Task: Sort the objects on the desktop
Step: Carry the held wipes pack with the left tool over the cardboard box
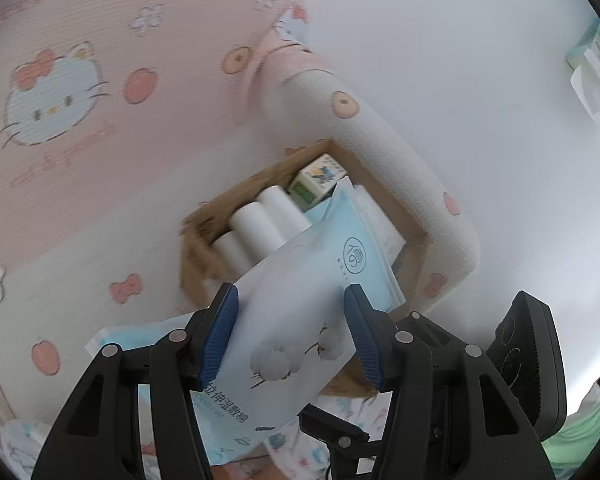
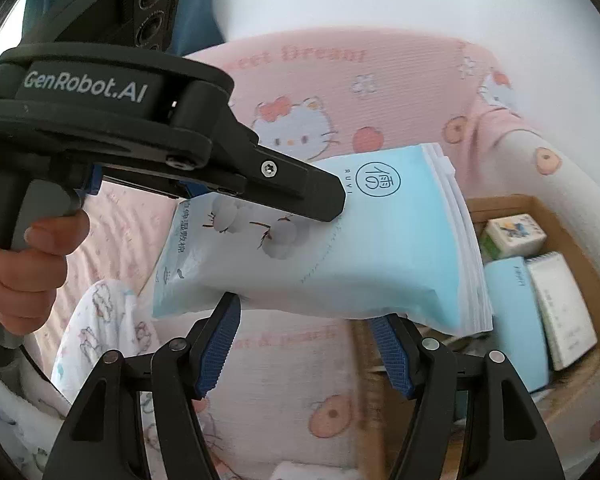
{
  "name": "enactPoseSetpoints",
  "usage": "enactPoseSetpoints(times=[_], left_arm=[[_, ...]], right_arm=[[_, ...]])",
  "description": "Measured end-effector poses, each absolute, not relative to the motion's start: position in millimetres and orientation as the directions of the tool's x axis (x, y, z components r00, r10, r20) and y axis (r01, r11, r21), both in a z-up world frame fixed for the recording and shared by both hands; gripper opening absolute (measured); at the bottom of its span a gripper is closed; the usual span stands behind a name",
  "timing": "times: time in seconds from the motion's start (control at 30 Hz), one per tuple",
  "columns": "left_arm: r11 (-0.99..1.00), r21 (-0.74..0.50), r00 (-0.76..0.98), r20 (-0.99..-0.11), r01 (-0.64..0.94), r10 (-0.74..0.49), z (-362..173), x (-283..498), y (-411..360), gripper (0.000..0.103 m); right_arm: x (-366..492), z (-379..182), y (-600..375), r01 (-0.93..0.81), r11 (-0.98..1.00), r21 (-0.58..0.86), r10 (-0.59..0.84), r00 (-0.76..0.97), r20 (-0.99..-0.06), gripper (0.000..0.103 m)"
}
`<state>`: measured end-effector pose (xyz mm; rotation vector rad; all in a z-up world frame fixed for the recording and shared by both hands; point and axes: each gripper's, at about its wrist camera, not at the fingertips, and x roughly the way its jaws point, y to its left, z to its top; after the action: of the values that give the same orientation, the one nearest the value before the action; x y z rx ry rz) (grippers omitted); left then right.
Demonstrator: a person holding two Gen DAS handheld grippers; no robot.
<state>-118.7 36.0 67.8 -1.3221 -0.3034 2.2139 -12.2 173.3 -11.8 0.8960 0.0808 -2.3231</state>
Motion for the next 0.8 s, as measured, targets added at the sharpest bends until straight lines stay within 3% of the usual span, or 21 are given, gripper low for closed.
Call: enactPoseSetpoints(times=[0.5, 0.8], left_arm=[[-0.811, -0.417, -0.305, -0.775, -0.409, 0.553, 54.4, -149.4, 124.0, 0.059], [-0.82, -0.393, -0.251, -0.817, -0.416, 0.519, 27.3, -167.2, 160.7, 0.059]], right_arm=[[-64.4, -17.5, 263.0, 0.501, -0.831, 0.241, -0.522, -0.553, -0.649, 0.064], [-51.8, -31.5, 284.6, 0.473, -0.841, 0.263, -0.503, -0.505, -0.701, 0.064]])
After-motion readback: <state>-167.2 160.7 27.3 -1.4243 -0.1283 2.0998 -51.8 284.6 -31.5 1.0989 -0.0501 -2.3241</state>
